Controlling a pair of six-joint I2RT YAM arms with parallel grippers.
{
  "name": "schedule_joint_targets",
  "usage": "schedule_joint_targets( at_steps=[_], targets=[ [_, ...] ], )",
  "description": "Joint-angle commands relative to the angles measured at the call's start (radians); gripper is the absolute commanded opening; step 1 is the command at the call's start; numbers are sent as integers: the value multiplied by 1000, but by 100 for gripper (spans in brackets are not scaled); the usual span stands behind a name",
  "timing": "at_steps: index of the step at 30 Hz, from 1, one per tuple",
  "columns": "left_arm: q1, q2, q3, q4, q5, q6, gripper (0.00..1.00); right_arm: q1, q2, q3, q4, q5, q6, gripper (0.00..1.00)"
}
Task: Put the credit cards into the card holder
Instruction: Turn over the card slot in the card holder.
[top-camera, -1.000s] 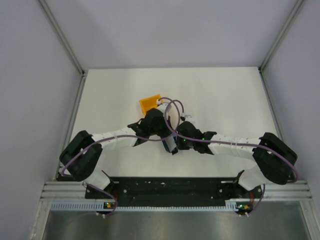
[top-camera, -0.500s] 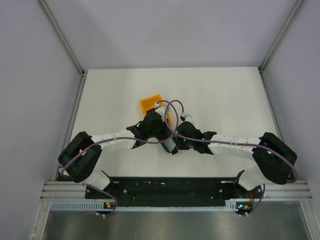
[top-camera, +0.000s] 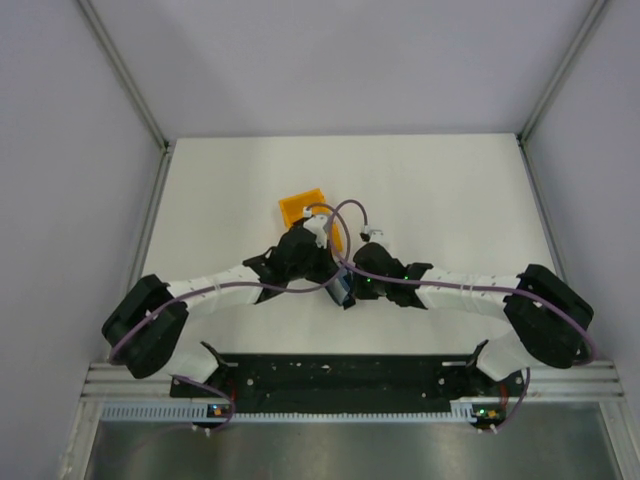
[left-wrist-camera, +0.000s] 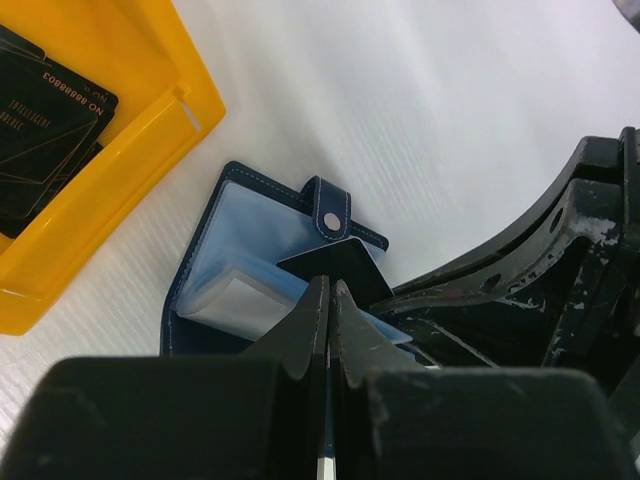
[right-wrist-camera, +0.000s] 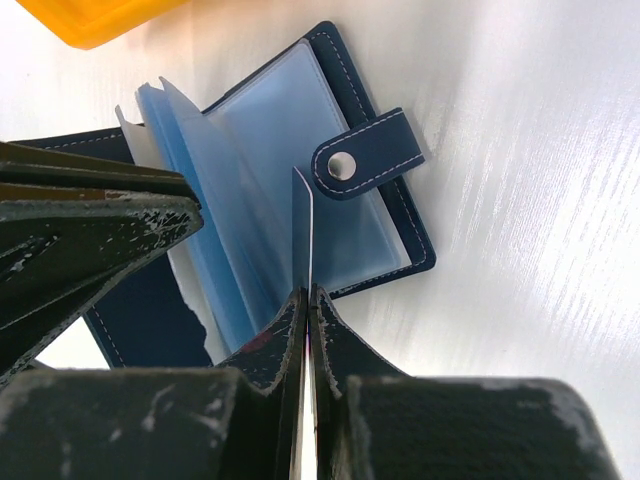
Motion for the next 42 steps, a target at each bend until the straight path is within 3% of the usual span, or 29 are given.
schedule_joint_targets(
  at_steps=[1,42],
  targets=[
    [-5,-56,-28,5,-4,2,0,12,33,-22,-20,29,-6,0],
    [-5,-163,-90,-33,-27,-13,0,12,38,-19,-21,28,-9,0]
  ],
)
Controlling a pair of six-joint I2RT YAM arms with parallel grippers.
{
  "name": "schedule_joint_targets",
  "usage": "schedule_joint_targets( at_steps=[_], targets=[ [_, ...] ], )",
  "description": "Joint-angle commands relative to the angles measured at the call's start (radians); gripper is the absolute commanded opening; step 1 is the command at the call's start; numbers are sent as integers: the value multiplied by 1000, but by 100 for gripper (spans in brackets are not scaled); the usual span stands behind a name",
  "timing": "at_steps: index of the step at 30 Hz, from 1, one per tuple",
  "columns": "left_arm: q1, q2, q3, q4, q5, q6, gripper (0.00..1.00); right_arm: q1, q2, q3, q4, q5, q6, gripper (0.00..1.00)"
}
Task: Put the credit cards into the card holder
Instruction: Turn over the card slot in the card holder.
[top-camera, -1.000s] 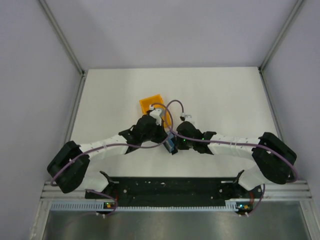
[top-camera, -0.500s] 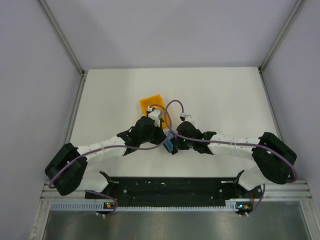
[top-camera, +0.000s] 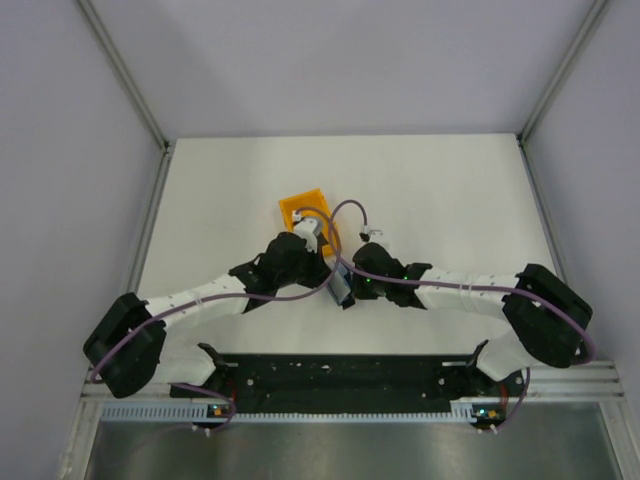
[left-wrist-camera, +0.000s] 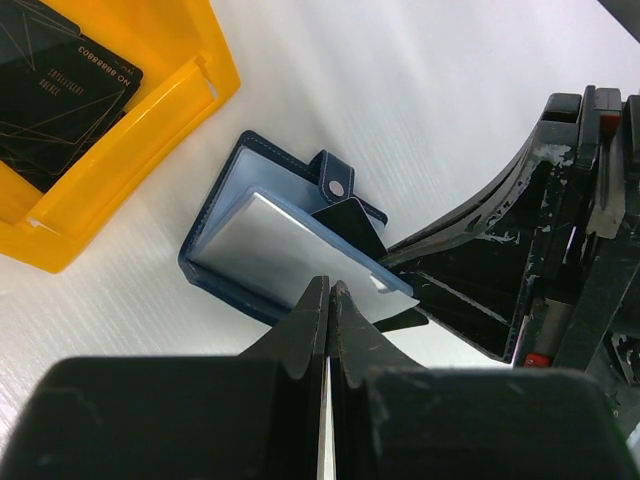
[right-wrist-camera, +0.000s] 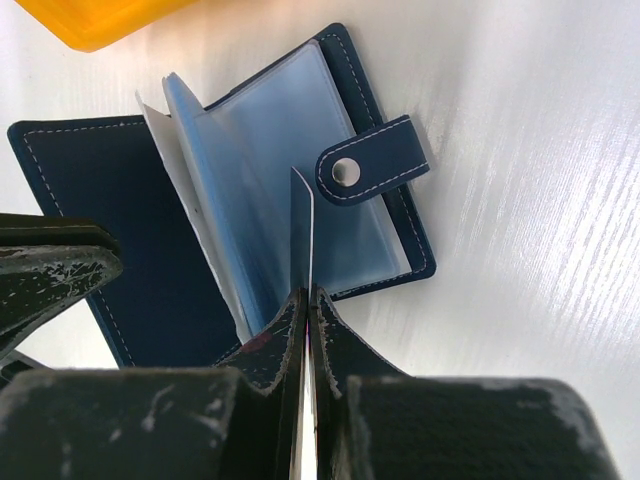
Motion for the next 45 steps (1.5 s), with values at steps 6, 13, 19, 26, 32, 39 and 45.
schedule_joint_targets(
  at_steps=[6,13,19,26,32,39,45],
  targets=[
    [-5,-4,-16,26,-3,-11,0,11,35,-19,-31,25,-12,0],
    [-5,16,53,38,0,-11,0,12,40,-19,-28,22,-9,0],
    [-5,83,93,81,23,-17,0,11,41,-22,-25,19,-9,0],
    [-5,152,106,111,39,-31,0,12,43,-25,-22,19,-9,0],
    [-5,165,108,127,40,-37,0,11,49,-27,-18,16,-7,0],
    [-5,181,135,131,46,-39,0,11,48,-29,-16,14,-7,0],
    [-5,215,152,127,55,-35,0,11,48,-32,-16,14,-7,0]
  ],
)
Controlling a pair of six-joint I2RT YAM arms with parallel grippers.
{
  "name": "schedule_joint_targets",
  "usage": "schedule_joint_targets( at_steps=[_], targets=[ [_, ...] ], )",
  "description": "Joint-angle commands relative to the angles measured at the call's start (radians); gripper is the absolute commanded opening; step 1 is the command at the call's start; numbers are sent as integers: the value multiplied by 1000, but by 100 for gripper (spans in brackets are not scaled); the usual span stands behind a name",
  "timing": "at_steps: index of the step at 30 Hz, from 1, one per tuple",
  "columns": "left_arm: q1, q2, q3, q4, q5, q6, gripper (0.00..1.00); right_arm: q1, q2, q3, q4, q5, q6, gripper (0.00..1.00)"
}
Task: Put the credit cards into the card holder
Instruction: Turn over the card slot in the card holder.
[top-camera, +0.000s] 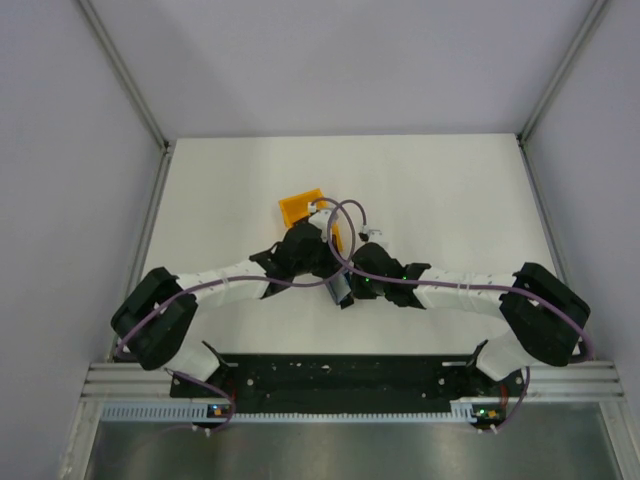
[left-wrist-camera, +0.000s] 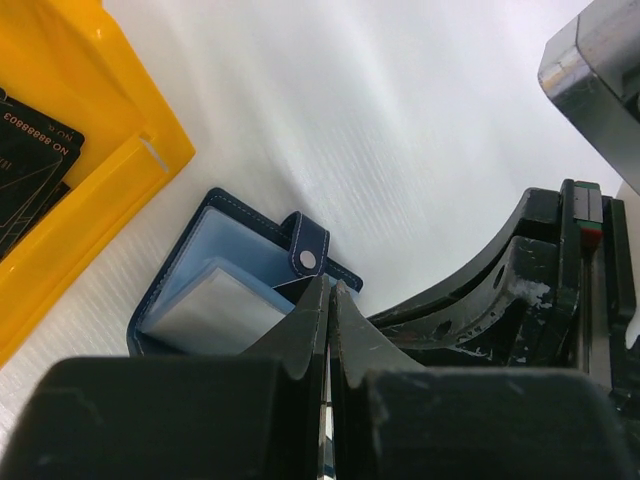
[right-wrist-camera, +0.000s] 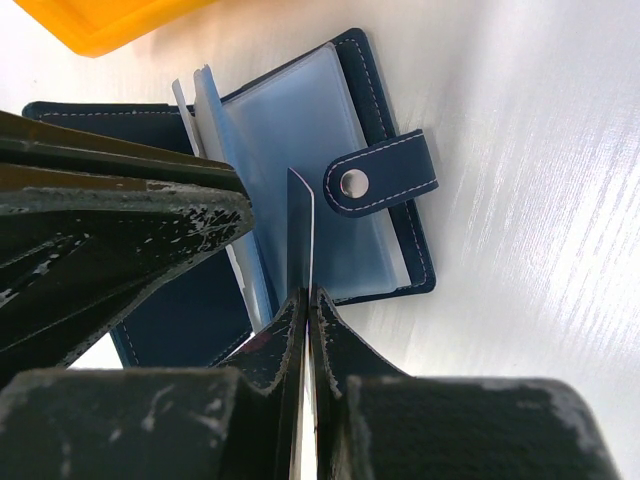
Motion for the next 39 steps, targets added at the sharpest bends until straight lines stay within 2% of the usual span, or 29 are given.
schedule_joint_targets(
  at_steps=[1,27,39],
  targets=[
    [-5,27,39,43,13,-5,0,12,34,-32,-36,17,-7,0],
    [-5,18,-19,11,12,26,0,11,37,-30,-34,17,-4,0],
    [-5,-50,-56,-3,-10,24,0,12,39,-29,-36,17,-4,0]
  ],
)
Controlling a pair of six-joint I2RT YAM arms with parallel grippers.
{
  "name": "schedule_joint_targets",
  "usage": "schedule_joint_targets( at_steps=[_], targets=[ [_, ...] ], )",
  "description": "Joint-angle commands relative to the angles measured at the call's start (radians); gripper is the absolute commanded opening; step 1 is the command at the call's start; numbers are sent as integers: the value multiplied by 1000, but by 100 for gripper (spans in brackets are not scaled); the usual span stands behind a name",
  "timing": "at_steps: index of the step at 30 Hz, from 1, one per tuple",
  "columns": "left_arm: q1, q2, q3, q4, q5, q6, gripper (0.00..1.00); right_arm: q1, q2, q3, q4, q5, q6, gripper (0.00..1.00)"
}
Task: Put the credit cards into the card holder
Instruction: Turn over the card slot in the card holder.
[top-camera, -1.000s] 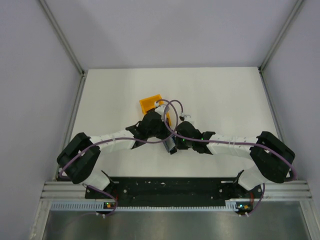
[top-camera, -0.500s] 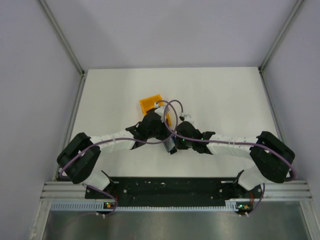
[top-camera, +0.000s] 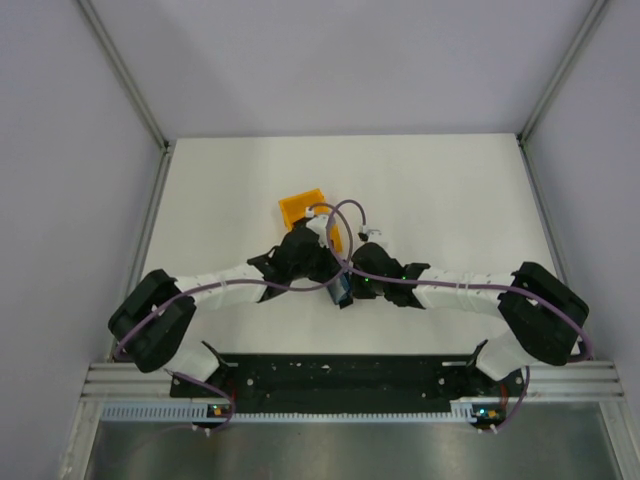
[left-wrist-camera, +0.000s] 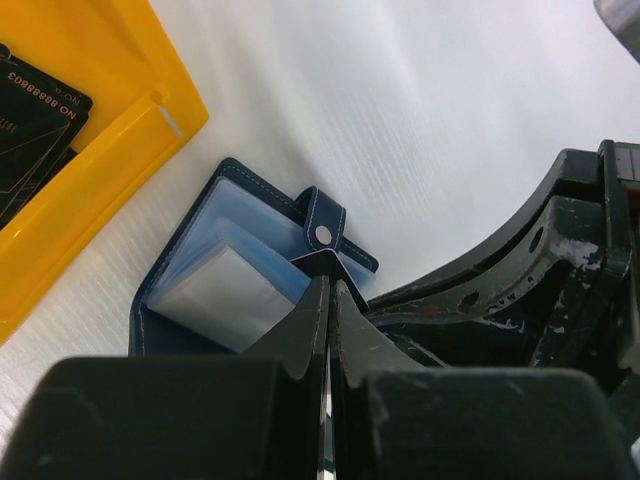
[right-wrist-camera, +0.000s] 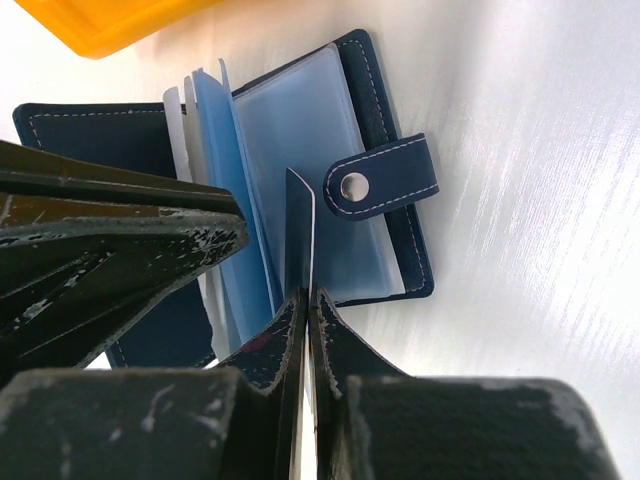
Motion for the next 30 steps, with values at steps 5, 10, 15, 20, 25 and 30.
schedule_joint_targets(
  at_steps=[5,10,15,20,25,30],
  targets=[
    [-5,-70,-39,-11,-21,12,0,11,31,-29,-47,20,-6,0],
    [-5,-89,-62,-11,-27,11,0,11,32,-29,-47,20,-6,0],
    [-5,-104,-79,-12,-33,9,0,12,32,-29,-46,20,-8,0],
    [-5,-116,-94,-9,-36,3,0,12,35,-29,-47,20,-6,0],
    [-5,-122,-97,-11,-38,3,0,11,34,-29,-46,20,-6,0],
    [-5,-121,-100,-14,-39,6,0,12,25,-30,-47,23,-5,0]
  ],
)
